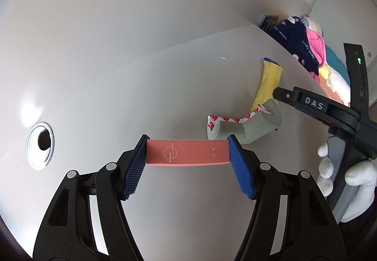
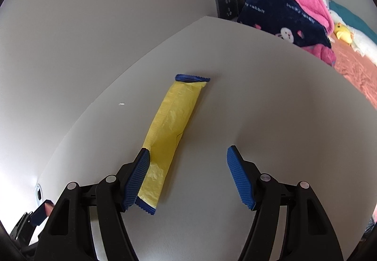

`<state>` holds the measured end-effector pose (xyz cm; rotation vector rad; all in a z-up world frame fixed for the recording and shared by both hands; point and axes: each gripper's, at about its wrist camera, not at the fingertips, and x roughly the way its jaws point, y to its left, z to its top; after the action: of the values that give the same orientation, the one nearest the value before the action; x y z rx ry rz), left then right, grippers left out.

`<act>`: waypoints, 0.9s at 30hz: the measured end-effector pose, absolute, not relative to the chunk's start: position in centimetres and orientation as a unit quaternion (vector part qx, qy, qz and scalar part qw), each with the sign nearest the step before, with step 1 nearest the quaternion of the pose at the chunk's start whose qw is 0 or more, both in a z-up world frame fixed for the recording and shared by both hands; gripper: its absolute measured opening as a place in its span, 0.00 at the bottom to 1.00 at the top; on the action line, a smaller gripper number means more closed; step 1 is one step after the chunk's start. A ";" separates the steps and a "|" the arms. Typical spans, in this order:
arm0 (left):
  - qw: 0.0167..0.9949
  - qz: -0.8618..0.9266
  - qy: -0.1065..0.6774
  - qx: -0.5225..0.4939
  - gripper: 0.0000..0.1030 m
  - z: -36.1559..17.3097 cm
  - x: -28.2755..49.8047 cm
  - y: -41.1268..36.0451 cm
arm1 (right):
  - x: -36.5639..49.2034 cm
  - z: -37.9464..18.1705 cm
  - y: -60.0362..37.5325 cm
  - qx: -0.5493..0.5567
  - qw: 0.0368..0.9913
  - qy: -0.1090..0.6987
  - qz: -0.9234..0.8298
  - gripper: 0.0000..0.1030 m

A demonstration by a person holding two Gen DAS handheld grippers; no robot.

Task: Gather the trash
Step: 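Grasp the yellow wrapper with the right tool, then lift the pink box with the left tool while the right tool lifts the yellow wrapper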

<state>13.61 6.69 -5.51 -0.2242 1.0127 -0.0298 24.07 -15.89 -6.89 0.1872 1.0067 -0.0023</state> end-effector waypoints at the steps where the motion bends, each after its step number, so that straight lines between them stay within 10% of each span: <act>1: 0.868 -0.014 0.484 -0.109 0.63 -5.5 13.5 6.8 | 24.3 -6.9 -15.7 0.081 0.872 0.483 -0.003 0.67; 18: 0.867 -0.019 0.484 -0.116 0.63 -5.6 13.2 7.6 | 28.7 -7.1 -12.8 0.091 0.865 0.494 -0.012 0.65; 27: 0.866 -0.016 0.484 -0.121 0.63 -5.6 13.2 7.9 | 29.0 -7.6 -11.7 0.034 0.866 0.499 -0.010 0.26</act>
<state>13.21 7.93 -5.61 -0.2526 1.0140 -0.0333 29.04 -11.70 -7.62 0.0718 1.0445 -0.0208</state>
